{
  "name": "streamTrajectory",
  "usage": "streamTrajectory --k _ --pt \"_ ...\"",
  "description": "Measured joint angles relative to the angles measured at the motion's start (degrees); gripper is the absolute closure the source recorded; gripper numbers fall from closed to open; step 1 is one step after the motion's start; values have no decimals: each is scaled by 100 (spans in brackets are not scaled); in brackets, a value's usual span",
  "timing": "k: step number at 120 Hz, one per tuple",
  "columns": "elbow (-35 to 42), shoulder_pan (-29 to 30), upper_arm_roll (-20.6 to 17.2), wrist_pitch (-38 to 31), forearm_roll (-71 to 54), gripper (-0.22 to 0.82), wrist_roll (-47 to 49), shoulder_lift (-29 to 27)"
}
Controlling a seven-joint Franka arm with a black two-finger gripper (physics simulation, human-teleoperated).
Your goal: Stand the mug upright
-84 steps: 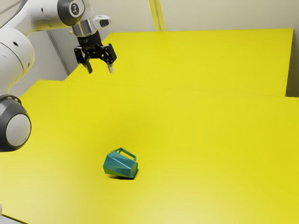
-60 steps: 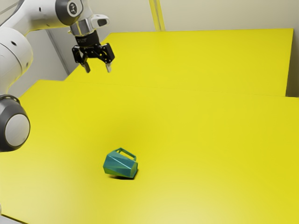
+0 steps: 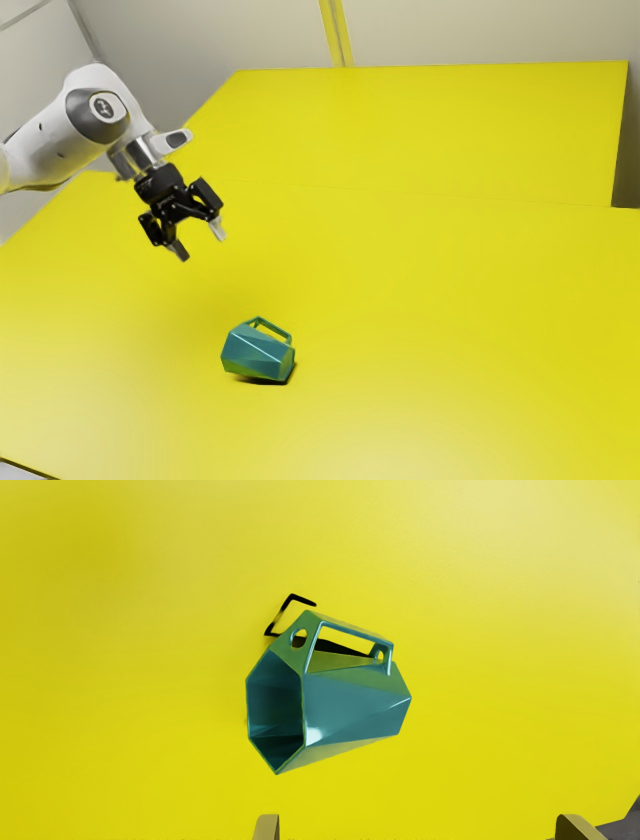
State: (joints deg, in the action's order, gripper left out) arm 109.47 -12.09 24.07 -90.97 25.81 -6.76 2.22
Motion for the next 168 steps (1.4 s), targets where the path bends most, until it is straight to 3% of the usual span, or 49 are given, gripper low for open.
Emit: streamTrajectory --k 32,72,140,168 --pt "1077 -85 433 -209 355 0 -1018 -303" --pt "1999 300 649 -487 489 0 -2419 -643" --pt "2599 119 667 -1128 682 0 -3869 -699" --pt "2764 48 413 -1379 1091 0 -4109 -693"
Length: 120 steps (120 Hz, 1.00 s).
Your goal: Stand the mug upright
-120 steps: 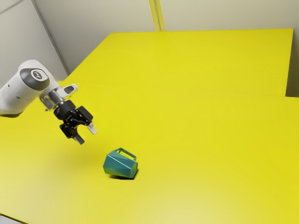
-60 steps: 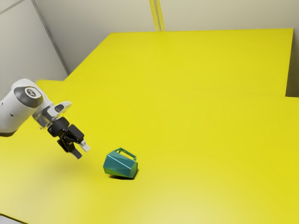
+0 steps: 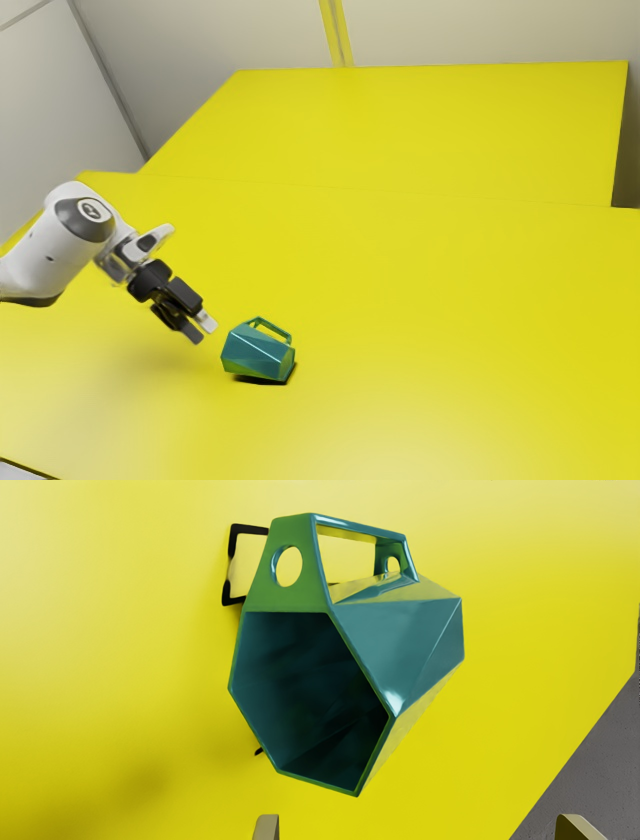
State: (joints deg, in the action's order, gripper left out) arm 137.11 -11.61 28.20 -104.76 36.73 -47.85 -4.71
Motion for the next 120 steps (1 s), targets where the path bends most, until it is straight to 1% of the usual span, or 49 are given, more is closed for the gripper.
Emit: streamTrajectory --k 16,34,75,88,120 --pt "150 -41 -141 -165 273 0 -43 4" --pt "283 -44 -169 -364 499 0 -8 13" --pt "320 -82 -248 -979 776 0 78 80" --pt "377 -112 -335 -1135 966 0 94 125" --pt "585 -193 -391 -1335 1398 0 100 163"
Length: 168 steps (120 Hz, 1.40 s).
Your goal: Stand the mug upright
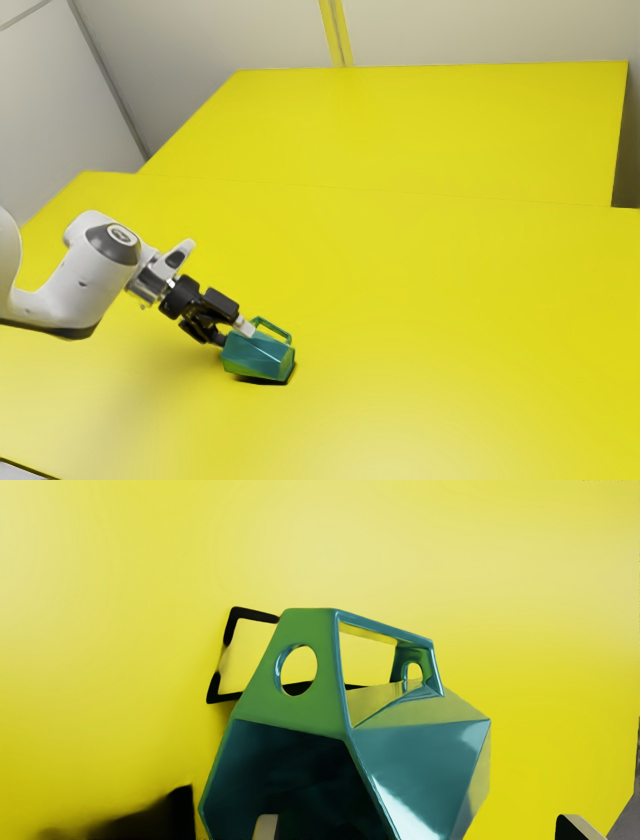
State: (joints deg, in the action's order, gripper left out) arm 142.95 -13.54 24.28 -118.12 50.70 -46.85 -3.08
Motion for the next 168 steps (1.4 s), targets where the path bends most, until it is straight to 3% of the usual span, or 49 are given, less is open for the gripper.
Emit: streamTrajectory --k 57,88,129,155,168 --pt "137 -11 -3 -49 492 2 -87 57" --pt "176 -7 -3 -33 654 21 -176 57" --pt "209 -37 -11 1 900 56 -317 57" --pt "191 -68 -79 -21 929 70 -361 27" --pt "117 -69 -206 -43 941 72 -375 -43"
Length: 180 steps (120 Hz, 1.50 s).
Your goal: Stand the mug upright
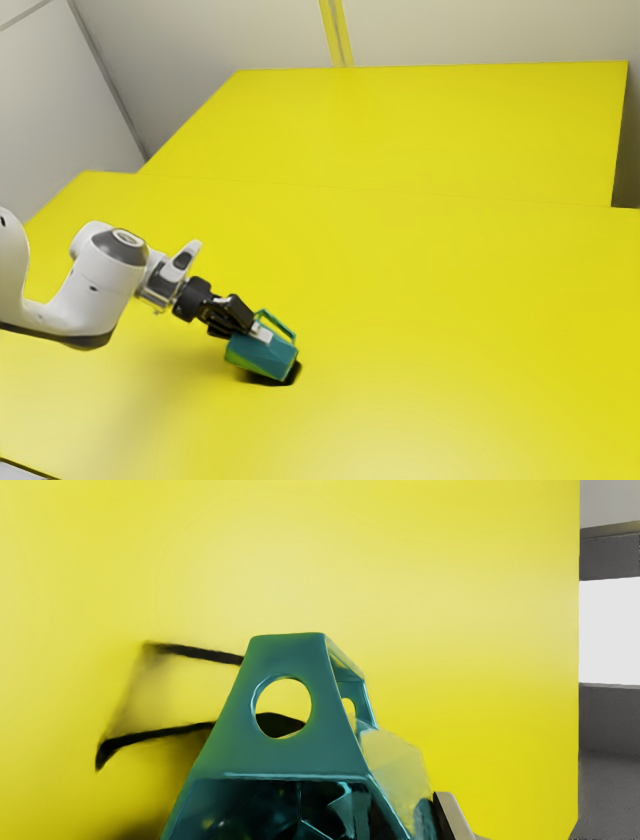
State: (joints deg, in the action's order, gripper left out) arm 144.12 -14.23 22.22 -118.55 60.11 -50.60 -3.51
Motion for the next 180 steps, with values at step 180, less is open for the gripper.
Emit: streamTrajectory --k 180 --pt "-2040 130 -1341 -1013 -6017 78 1949 563"
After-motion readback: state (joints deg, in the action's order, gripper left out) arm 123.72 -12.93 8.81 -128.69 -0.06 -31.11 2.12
